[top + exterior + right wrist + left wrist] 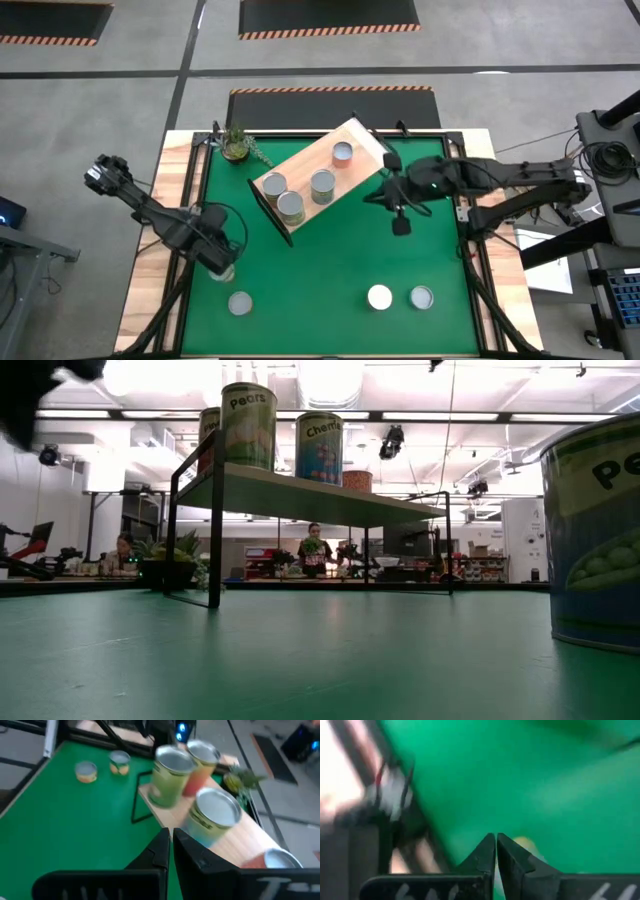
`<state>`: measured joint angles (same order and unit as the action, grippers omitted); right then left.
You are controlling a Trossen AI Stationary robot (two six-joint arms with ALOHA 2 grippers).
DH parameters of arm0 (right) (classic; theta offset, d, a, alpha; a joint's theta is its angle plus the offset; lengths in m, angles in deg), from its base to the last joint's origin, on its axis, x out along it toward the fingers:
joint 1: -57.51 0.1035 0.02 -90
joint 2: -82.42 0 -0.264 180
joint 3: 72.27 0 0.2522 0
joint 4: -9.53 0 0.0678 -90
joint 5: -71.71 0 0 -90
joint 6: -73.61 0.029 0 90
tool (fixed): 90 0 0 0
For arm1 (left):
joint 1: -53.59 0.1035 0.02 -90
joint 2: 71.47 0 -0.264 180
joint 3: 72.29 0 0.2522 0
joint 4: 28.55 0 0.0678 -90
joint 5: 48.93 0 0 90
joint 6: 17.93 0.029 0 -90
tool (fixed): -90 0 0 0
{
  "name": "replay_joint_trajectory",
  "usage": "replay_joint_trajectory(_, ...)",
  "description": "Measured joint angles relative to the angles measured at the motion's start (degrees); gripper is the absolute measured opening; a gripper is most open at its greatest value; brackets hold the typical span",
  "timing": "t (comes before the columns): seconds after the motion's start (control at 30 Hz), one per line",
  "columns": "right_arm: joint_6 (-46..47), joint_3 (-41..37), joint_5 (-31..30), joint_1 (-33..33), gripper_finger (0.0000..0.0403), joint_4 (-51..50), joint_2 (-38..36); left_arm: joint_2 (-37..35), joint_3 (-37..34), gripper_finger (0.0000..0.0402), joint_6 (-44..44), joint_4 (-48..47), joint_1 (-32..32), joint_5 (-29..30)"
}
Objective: Pick and place cans onto a shelf
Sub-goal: Put the dark green can on the shelf
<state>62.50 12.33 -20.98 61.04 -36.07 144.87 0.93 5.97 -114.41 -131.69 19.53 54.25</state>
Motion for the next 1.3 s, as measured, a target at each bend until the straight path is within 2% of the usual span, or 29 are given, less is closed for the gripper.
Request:
replay_joint_trajectory(0.07,-0.2,-1.6,-1.4,2.1,0.0013,1.7,-1.1,0.0,-1.4,0.0000,0.3,1.6,0.2,-5.6)
replay_joint_trajectory(0.17,-0.8,-4.0,-3.0,4.6,0.0013,3.6,-2.3,-0.4,-4.2,0.0000,4.1,9.3,0.2,-7.3)
replay_joint_trajectory(0.3,-1.0,-7.1,-3.4,6.6,0.0013,6.8,-3.5,-0.5,-9.7,0.0000,2.3,19.1,0.1,-11.6)
replay_joint_trajectory(0.47,-2.2,-11.2,-3.5,8.1,0.0013,10.6,-4.6,0.1,-15.4,0.0004,-5.0,26.4,-1.7,-12.6)
replay_joint_trajectory(0.57,-3.1,-12.9,-3.5,8.2,0.0013,12.5,-5.1,0.1,-15.8,0.0023,-7.2,27.8,-1.7,-12.7)
replay_joint_trajectory(0.73,-3.8,-13.7,-3.5,8.2,0.0013,12.9,-5.3,0.0,-15.4,0.0087,-7.7,27.8,-1.9,-13.6)
replay_joint_trajectory(0.87,-4.0,-13.7,-3.5,8.2,0.0013,13.2,-5.3,0.4,-15.5,0.0162,-10.6,26.3,-2.3,-17.7)
replay_joint_trajectory(1.07,-4.7,-14.6,-3.5,8.2,0.0013,13.4,-5.3,2.4,-15.6,0.0266,-12.7,22.7,-3.7,-18.4)
replay_joint_trajectory(1.2,-4.6,-15.8,-3.5,8.2,0.0013,13.3,-5.3,2.9,-15.6,0.0313,-12.5,25.1,-3.7,-17.2)
replay_joint_trajectory(1.3,-4.4,-16.9,-3.5,8.2,0.0013,13.3,-5.3,2.9,-15.6,0.0333,-12.2,26.6,-3.7,-16.1)
